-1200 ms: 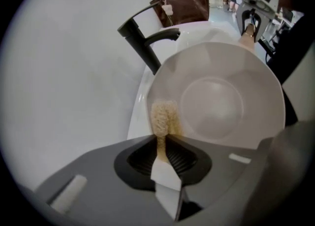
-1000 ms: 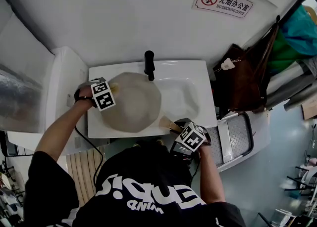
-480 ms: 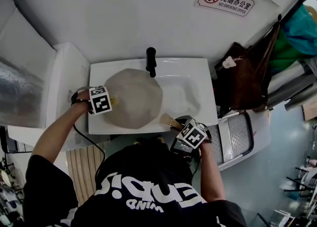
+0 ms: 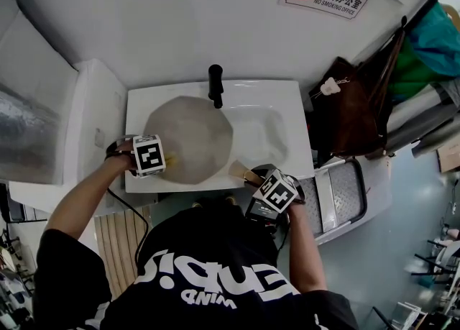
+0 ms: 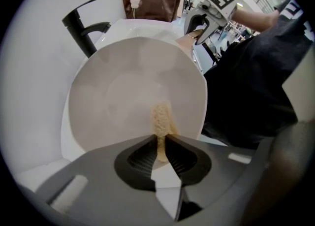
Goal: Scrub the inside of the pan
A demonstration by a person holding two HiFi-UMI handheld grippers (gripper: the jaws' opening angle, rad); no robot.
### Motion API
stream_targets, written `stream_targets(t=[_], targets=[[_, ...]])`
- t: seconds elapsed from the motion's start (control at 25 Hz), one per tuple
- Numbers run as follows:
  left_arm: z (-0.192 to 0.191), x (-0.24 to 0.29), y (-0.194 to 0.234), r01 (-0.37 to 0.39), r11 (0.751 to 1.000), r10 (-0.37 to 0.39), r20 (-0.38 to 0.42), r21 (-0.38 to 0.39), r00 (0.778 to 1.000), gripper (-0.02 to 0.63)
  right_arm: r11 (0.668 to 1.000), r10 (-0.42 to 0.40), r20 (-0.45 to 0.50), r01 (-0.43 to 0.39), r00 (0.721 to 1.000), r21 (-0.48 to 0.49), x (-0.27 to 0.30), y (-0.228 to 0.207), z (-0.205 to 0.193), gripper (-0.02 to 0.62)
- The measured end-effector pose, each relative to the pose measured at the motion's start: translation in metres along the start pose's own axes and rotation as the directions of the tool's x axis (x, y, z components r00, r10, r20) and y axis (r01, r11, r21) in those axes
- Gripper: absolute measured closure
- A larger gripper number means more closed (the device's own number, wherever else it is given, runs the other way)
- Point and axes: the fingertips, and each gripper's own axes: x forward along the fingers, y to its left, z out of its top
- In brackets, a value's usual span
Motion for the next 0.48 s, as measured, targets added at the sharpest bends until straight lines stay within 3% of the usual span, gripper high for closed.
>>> stream_targets(t=[0.24,0.48], targets=[[-0.001,0.012,-0.008,0.031,1.0,-0.031,-0.035,-0.007,0.999,0.557,1.0,0.006,-0.006,-0.006,1.0,0.005,0.002,0.001,-0.003,0.431],[0.024,0.014,-0.023,0.092,0.996,-0.091,0.035,-0.016,0.995,0.557,1.0,-0.001,-0.008,0.001,1.0,-0.007,0.0,0.0,0.001,0.431]])
